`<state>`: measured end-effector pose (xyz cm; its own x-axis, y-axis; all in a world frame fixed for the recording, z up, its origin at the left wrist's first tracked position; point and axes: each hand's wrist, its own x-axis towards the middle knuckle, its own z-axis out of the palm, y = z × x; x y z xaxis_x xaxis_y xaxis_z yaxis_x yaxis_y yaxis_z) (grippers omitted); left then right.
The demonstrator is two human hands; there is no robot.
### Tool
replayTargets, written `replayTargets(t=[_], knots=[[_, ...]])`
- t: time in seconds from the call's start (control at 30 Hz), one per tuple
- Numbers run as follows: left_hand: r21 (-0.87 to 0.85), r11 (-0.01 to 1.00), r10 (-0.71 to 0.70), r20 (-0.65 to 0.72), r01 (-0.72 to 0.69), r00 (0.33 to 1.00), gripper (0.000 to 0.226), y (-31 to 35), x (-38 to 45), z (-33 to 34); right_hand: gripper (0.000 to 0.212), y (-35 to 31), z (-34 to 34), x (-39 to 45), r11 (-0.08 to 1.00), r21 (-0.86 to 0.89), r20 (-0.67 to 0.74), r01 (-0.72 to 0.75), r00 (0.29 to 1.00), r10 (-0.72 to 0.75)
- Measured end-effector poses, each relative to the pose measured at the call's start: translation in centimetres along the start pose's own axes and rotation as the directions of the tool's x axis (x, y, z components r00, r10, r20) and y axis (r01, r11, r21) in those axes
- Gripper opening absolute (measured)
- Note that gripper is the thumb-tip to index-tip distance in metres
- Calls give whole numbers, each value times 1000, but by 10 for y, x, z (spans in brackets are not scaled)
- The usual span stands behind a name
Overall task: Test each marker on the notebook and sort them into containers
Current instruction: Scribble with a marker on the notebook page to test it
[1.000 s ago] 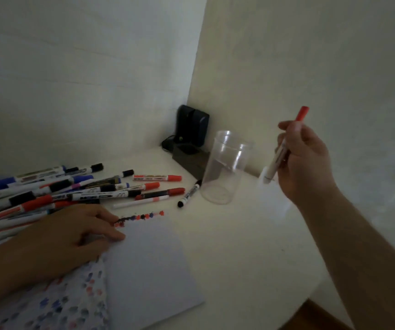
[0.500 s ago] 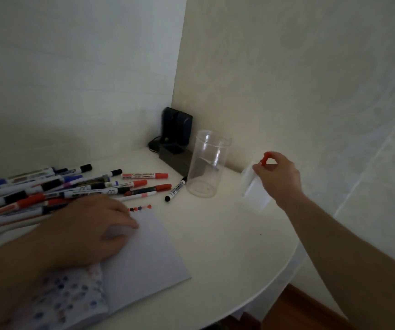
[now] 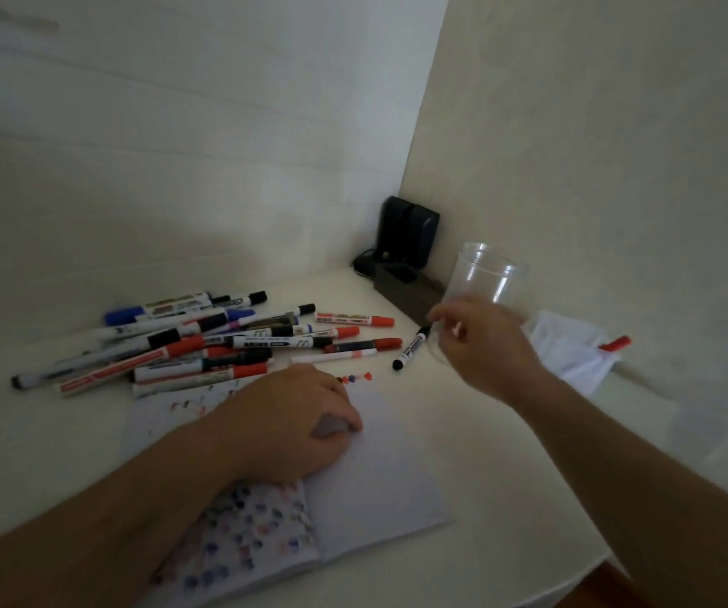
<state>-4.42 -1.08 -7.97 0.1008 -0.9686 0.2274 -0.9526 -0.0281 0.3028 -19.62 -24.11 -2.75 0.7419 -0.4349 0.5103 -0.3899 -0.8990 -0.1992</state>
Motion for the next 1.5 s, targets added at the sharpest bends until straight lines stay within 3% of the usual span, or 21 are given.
replayTargets(t=[0.07,0.13,0.2,0.3,0.43,0.47,0.53,0.6,0.67,0.77,0.9,0.97,1.03,1.07,1.13,1.2,1.37,1.5], knots=[[-43,999,-16,-56,14,998,27,-8,-4,1,41,-13,34,4,987,-159,290,34,957,13],[-82,995,-68,-122,59,990,25,-18,-7,2,36,-14,56,8,967,-236,373,99,928,-4],[-132,985,-134,-180,112,974,24,-27,-9,0,24,-13,60,13,955,-256,391,149,920,-38],[-187,973,-182,-283,132,942,30,-35,-10,-1,24,-11,55,19,906,-354,397,233,914,-80],[-200,966,-223,-325,163,919,34,-36,-7,-1,37,-24,40,22,911,-209,177,355,930,-322],[-195,967,-223,-326,165,919,34,-37,-7,0,42,-27,37,26,923,-176,170,341,934,-313],[-187,969,-218,-317,164,923,33,-37,-6,1,48,-28,36,33,946,-193,317,259,929,-189],[-190,967,-220,-298,169,929,32,-38,-7,2,49,-17,37,33,932,-275,489,235,869,-75],[-182,968,-219,-283,172,934,32,-39,-7,3,48,1,36,25,932,-293,537,215,843,-25],[-167,970,-217,-258,178,941,29,-39,-6,4,33,20,36,7,954,-209,520,214,851,-77],[-146,970,-223,-224,193,949,27,-38,-4,5,31,28,43,-9,940,-151,469,306,859,-204],[-148,969,-226,-217,197,950,29,-37,-5,5,31,20,39,-11,953,-76,361,294,899,-249],[-144,970,-225,-223,196,949,33,-35,-5,4,33,-4,32,-7,967,158,178,199,958,-226],[-145,969,-228,-224,199,948,38,-33,-6,3,30,-21,29,-3,934,340,136,110,977,-164],[-173,964,-238,-227,201,944,50,-29,-8,1,27,-55,30,7,744,664,225,-70,968,-109],[-181,966,-225,-250,182,942,50,-25,-9,-1,26,-78,42,16,561,814,291,-152,942,-166],[-180,958,-276,-351,225,895,9,-30,-10,-3,34,-102,78,20,215,952,263,-218,942,-208],[-116,956,-292,-328,268,898,7,-32,-10,-4,31,-104,93,17,130,943,324,-307,935,-142]])
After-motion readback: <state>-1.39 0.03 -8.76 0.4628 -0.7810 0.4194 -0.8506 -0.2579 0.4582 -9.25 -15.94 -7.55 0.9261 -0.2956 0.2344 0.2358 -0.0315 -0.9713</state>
